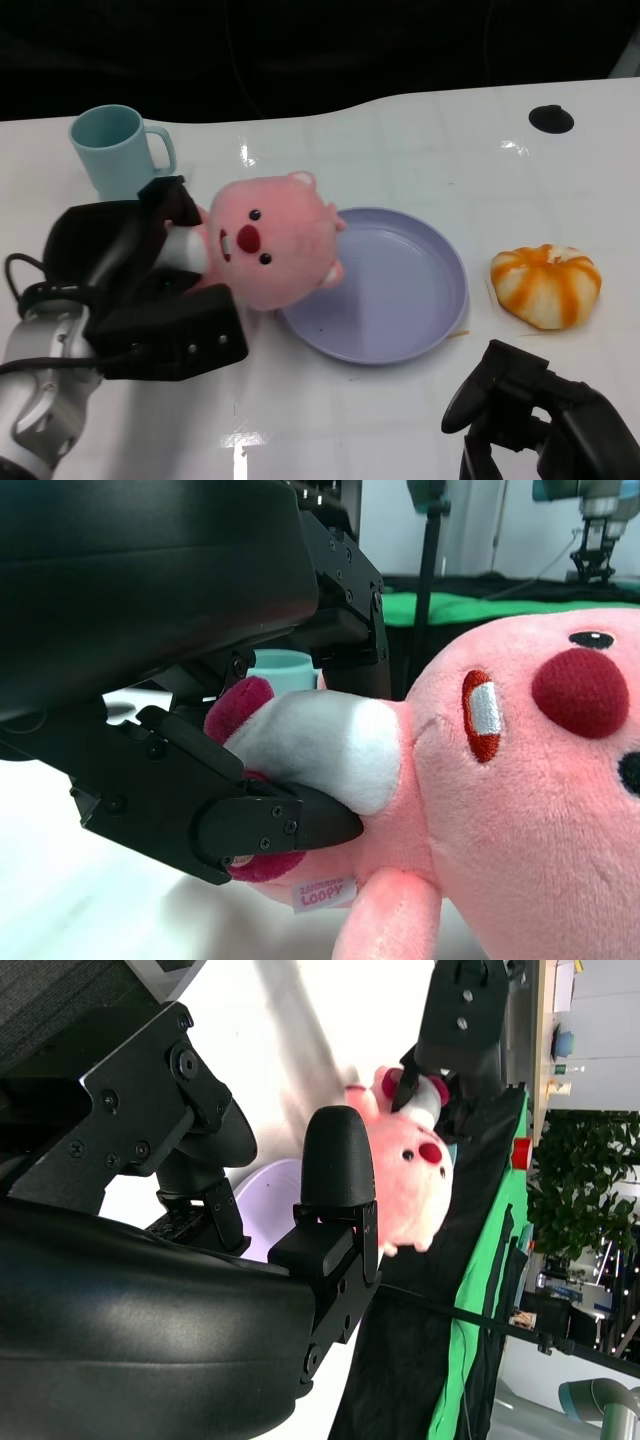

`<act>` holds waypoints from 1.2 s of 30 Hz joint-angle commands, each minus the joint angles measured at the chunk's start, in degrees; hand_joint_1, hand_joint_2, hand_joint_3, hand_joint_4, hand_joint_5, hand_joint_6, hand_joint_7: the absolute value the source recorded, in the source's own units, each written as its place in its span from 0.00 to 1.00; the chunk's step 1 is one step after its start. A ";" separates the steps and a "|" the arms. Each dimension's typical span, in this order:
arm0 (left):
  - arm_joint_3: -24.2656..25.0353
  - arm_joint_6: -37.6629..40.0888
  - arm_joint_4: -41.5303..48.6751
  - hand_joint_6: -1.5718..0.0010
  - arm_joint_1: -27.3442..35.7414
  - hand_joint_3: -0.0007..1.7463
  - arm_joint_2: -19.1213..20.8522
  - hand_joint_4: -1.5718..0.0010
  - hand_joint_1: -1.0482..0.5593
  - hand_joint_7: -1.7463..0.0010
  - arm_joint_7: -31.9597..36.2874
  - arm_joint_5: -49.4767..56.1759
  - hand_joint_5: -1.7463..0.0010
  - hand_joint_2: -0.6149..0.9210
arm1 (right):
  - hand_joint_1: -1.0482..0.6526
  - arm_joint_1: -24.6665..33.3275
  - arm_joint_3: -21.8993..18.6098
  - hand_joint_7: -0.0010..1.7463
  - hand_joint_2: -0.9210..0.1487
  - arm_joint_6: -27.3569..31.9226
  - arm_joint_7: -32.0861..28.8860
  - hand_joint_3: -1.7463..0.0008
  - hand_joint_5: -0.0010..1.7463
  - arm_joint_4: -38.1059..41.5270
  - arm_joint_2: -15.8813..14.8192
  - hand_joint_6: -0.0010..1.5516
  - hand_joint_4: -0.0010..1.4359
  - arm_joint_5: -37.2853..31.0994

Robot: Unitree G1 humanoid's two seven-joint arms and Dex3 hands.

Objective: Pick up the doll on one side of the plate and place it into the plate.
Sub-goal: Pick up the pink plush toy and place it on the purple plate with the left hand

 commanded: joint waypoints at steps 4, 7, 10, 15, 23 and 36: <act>-0.81 3.74 -2.07 0.54 -3.03 0.62 -5.26 0.41 0.54 0.00 -5.38 -1.70 0.00 0.73 | 0.68 0.90 0.02 0.89 0.47 -0.50 0.19 0.21 1.00 -0.71 -0.38 0.39 0.49 0.26; -2.60 3.93 -0.31 0.54 -4.89 0.62 -7.15 0.42 0.55 0.00 -6.31 -0.80 0.00 0.73 | 0.67 0.99 -0.10 0.89 0.46 -0.47 0.38 0.21 1.00 -0.87 -0.49 0.39 0.49 0.41; -3.94 4.45 1.56 0.53 -6.36 0.62 -8.64 0.41 0.54 0.00 -6.92 -0.22 0.00 0.73 | 0.66 1.03 -0.11 0.89 0.47 -0.52 0.45 0.21 1.00 -0.86 -0.53 0.39 0.49 0.29; -6.05 4.57 5.47 0.54 -8.90 0.60 -11.23 0.40 0.53 0.00 -6.46 0.83 0.00 0.73 | 0.66 1.15 -0.05 0.89 0.48 0.01 0.50 0.20 1.00 -1.06 -0.52 0.40 0.49 0.45; -7.89 3.72 10.98 0.56 -12.72 0.57 -14.17 0.42 0.53 0.00 -6.02 0.98 0.00 0.75 | 0.67 1.24 -0.05 0.89 0.48 -0.71 0.76 0.20 1.00 -0.95 -0.49 0.40 0.50 0.72; -5.89 3.72 9.41 0.58 -13.79 0.13 -14.61 0.71 0.43 0.95 -15.50 -5.95 0.37 0.98 | 0.66 1.43 -0.16 0.89 0.47 0.02 0.73 0.21 1.00 -1.54 -0.46 0.39 0.49 0.78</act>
